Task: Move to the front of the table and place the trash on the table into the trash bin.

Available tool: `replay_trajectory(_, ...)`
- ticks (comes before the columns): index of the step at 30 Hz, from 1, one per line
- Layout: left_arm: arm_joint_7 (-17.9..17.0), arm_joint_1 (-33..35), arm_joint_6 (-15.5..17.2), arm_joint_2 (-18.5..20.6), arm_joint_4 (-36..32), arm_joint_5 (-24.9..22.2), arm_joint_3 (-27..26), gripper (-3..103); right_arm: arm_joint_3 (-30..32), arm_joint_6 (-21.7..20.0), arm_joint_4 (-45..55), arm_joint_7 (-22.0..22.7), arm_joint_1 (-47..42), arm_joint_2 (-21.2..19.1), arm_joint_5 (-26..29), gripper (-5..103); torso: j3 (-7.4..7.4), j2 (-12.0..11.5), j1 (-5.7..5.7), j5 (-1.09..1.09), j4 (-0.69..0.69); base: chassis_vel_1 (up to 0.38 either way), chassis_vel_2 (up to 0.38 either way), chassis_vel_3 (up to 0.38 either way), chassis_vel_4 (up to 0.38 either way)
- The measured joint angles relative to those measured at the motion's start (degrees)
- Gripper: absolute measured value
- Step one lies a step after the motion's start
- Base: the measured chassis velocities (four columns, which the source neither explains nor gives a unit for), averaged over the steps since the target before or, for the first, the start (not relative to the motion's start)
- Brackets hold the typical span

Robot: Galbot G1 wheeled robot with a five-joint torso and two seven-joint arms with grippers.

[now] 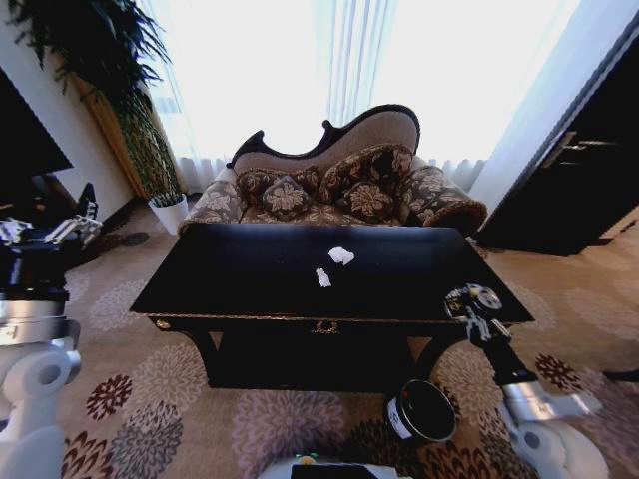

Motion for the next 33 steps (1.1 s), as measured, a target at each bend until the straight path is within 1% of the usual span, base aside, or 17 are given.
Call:
replay_trajectory(1,0.0,0.0,0.0,0.0,0.0,0.0,0.0,100,0.0,0.0,0.0,0.0,0.0,0.0,0.0,0,0.00,0.0,0.00,0.00,0.00,0.000,0.000,0.000,0.000)
replay_trajectory(4,0.0,-0.9,-0.2,0.2,1.0,0.0,0.5,100,3.6,1.4,-3.6,-5.0,-1.2,0.6,2.0,0,0.00,0.0,0.00,0.00,-0.01,0.000,0.000,0.000,0.000)
replay_trajectory(5,0.0,-0.9,-0.2,0.2,1.0,0.0,0.5,100,3.6,1.4,-3.6,-5.0,-1.2,0.6,2.0,0,0.00,0.0,0.00,0.00,-0.01,0.000,0.000,0.000,0.000)
replay_trajectory(9,0.0,-1.6,-0.2,1.0,1.6,-0.2,0.4,100,5.4,4.8,-7.7,-12.3,-2.2,0.2,2.8,0,0.00,0.0,0.00,-0.01,-0.01,0.000,0.000,0.000,0.000)
replay_trajectory(10,-0.1,-1.6,-0.2,1.1,1.6,-0.3,0.2,100,5.4,5.4,-8.3,-13.3,-2.2,0.2,2.7,0,0.00,0.0,0.00,0.01,-0.01,0.000,0.000,0.000,0.000)
replay_trajectory(13,-0.1,-1.4,-0.2,1.4,1.5,-0.7,-0.2,100,4.3,6.7,-10.0,-15.3,-2.1,0.3,1.3,0,0.00,0.0,0.00,0.00,-0.01,0.000,0.000,0.000,0.000)
replay_trajectory(16,-0.1,-0.9,-0.2,1.6,1.1,-1.2,-1.0,100,1.1,8.7,-14.2,-16.4,-1.2,0.6,-3.1,0,0.00,0.0,0.00,0.00,0.00,0.000,0.000,0.000,0.000)
replay_trajectory(17,-0.1,-0.9,-0.2,1.6,1.1,-1.2,-1.0,100,1.1,8.7,-14.2,-16.4,-1.2,0.6,-3.1,0,0.00,0.0,0.00,0.00,0.00,0.000,0.000,0.000,0.000)
replay_trajectory(21,-0.2,-0.1,-0.2,2.0,0.7,-1.9,-2.3,100,-3.0,12.0,-22.5,-16.4,0.5,0.4,-9.0,0,0.00,0.0,0.00,0.01,-0.01,0.000,0.000,0.000,0.000)
replay_trajectory(22,-0.2,-0.1,-0.2,2.0,0.7,-1.9,-2.3,100,-3.0,12.0,-22.5,-16.4,0.5,0.4,-9.0,0,0.00,0.0,0.00,0.01,-0.01,0.000,0.000,0.000,0.000)
replay_trajectory(25,-0.2,0.4,-0.3,2.0,0.5,-2.0,-2.9,100,-5.1,13.1,-27.8,-15.3,2.0,-0.2,-11.9,0,0.00,0.0,0.00,0.01,0.00,0.000,0.000,0.000,0.000)
replay_trajectory(26,-0.2,0.6,-0.3,2.0,0.3,-2.0,-2.9,100,-6.3,13.0,-29.9,-13.8,2.8,-0.5,-13.3,0,0.00,0.0,0.00,0.02,-0.01,0.000,0.000,0.000,0.000)
replay_trajectory(27,-0.2,0.6,-0.3,2.0,0.3,-2.0,-2.9,100,-6.3,13.0,-29.9,-13.8,2.8,-0.5,-13.3,0,0.00,0.0,0.00,0.02,-0.01,0.000,0.000,0.000,0.000)
replay_trajectory(30,-0.2,0.9,-0.3,1.9,-0.2,-1.9,-2.9,100,-8.9,12.2,-34.4,-8.2,5.7,-1.0,-18.6,0,0.00,0.0,0.00,0.00,0.00,0.000,0.000,0.000,0.000)
replay_trajectory(31,-0.2,0.9,-0.3,1.9,-0.2,-1.9,-2.9,100,-8.9,12.2,-34.4,-8.2,5.7,-1.0,-18.6,0,0.00,0.0,0.00,0.00,0.00,0.000,0.000,0.000,0.000)
replay_trajectory(32,-0.3,1.0,-0.3,1.9,-0.4,-1.9,-2.9,100,-9.6,12.1,-35.6,-7.0,6.5,-1.1,-20.0,0,0.00,0.0,0.00,0.00,0.00,0.000,0.000,0.000,0.000)
replay_trajectory(33,-0.3,1.1,-0.3,1.8,-0.5,-1.9,-2.9,100,-10.6,12.1,-37.6,-4.6,7.6,-1.3,-22.1,0,0.00,0.0,0.00,0.00,0.00,0.000,0.000,0.000,0.000)
